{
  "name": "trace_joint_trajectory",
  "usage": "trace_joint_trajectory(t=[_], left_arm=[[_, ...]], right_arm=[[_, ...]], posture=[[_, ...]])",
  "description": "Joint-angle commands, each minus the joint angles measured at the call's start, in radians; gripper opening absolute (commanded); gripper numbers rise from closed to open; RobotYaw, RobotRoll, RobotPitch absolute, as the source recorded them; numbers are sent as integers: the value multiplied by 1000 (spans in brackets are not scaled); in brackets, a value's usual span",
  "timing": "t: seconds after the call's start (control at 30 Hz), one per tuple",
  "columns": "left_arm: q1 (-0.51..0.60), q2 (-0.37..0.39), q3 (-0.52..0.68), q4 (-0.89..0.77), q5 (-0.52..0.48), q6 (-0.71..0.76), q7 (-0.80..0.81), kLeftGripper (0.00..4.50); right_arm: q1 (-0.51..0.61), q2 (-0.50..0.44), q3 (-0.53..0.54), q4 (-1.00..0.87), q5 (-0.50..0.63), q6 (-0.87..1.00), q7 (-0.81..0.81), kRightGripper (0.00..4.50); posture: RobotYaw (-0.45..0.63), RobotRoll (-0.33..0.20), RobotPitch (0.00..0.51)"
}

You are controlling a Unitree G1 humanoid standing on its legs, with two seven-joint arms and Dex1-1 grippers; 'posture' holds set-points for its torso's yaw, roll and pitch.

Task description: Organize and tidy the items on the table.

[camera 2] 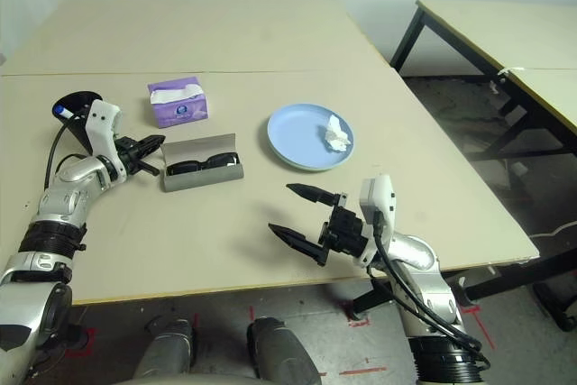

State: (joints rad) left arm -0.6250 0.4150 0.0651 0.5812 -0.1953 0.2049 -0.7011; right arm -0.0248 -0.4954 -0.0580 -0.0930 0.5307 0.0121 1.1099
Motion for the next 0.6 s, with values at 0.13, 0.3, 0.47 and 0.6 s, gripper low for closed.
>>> trace_joint_trajectory(t=[0.13,0.3,0.47,0.6], left_arm=[[56,18,-40,-78,8,31,-70,10],[91,31,-53,-122,8,48,-99,10],[122,48,-73,-167,11,70,-127,10],[143,63,-86,-191,18,76,-148,10]], right_arm=[[-16,-4,1,9,-5,5,-5,4500],[-28,0,6,22,-9,3,-3,4500],[-26,4,13,24,-10,4,-2,4500],[-23,7,16,27,-8,6,-2,4500]], posture=[[-162,0,82],[-157,0,83],[-152,0,87],[-149,0,89]])
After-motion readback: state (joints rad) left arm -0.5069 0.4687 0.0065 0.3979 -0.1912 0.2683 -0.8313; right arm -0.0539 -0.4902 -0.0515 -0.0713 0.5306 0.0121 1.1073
